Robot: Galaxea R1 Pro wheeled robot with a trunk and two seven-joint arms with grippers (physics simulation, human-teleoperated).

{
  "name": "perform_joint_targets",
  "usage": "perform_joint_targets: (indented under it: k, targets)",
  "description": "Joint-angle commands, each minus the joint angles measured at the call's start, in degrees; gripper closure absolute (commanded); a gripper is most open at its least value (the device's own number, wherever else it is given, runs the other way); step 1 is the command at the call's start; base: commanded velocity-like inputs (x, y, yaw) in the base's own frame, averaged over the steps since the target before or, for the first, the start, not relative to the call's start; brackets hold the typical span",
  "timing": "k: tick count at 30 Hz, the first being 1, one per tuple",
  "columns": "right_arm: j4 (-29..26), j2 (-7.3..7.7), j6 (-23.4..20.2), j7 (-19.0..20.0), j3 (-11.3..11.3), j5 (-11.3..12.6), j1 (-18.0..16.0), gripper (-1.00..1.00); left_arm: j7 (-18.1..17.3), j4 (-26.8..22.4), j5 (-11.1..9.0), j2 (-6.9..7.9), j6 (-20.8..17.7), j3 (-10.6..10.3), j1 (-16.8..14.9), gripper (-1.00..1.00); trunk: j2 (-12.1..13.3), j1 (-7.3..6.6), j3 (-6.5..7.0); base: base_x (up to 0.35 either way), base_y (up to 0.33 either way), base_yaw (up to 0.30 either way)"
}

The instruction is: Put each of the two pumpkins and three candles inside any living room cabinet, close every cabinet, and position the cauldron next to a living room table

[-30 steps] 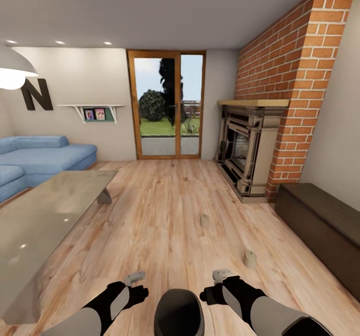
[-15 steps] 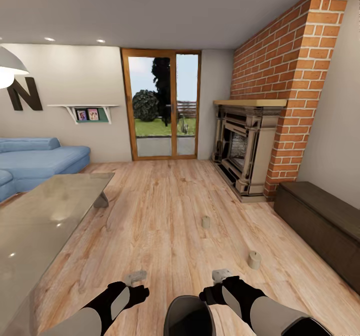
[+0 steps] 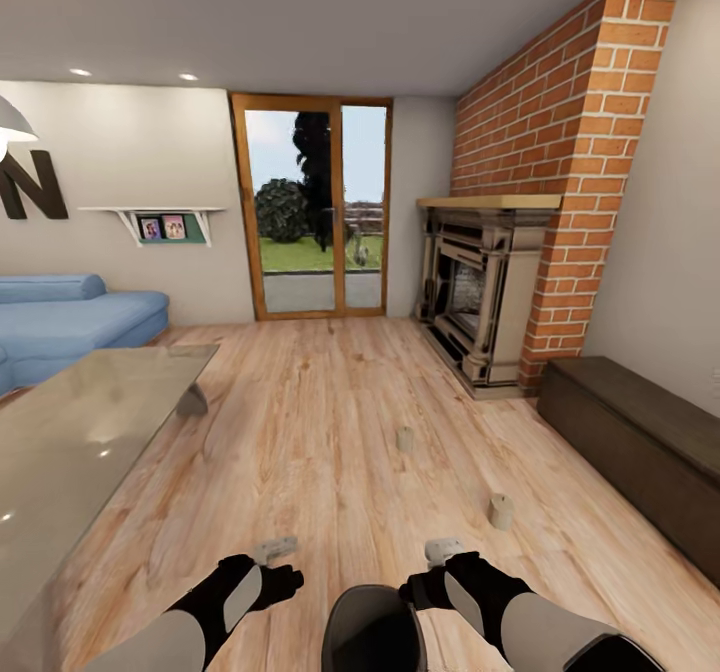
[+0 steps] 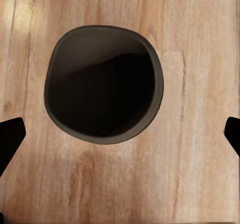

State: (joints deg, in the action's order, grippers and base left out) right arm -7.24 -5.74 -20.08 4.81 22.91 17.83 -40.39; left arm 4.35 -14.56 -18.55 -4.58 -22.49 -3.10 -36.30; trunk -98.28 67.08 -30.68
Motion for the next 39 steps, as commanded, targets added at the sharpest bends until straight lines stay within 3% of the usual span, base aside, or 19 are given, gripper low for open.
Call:
perform_joint_targets:
  k: [1,15,31,39]
  targets:
    - [-0.05,0.02,-0.23,0.02,0.47,0.48,-0.05,-1.00,0.40,-0.51,-0.61,0.02,-0.71,-0.33,0.00,-1.00,-0.45,0.22,-0.25,0.000,0.000,-0.260]
    - [-1.23,0.03,-0.22,0.02,0.39,0.51,-0.05,-1.00,0.31,-1.31,-0.62,0.01,-1.42,-0.33,0.00,-1.00,-6.06,3.30,-2.76,0.000,0.000,-0.272]
    - [-1.27,0.03,-0.19,0.02,0.39,0.46,-0.05,-1.00,0.15,-1.70,-0.70,0.26,-1.42,-0.32,0.00,-1.00,-12.48,6.81,-5.63,0.000,0.000,-0.021]
    - [-1.28,0.03,-0.22,0.02,0.39,0.45,-0.07,-1.00,0.31,-1.63,-0.62,0.15,-1.29,-0.38,0.00,-1.00,-12.48,6.81,-5.63,0.000,0.037,0.000]
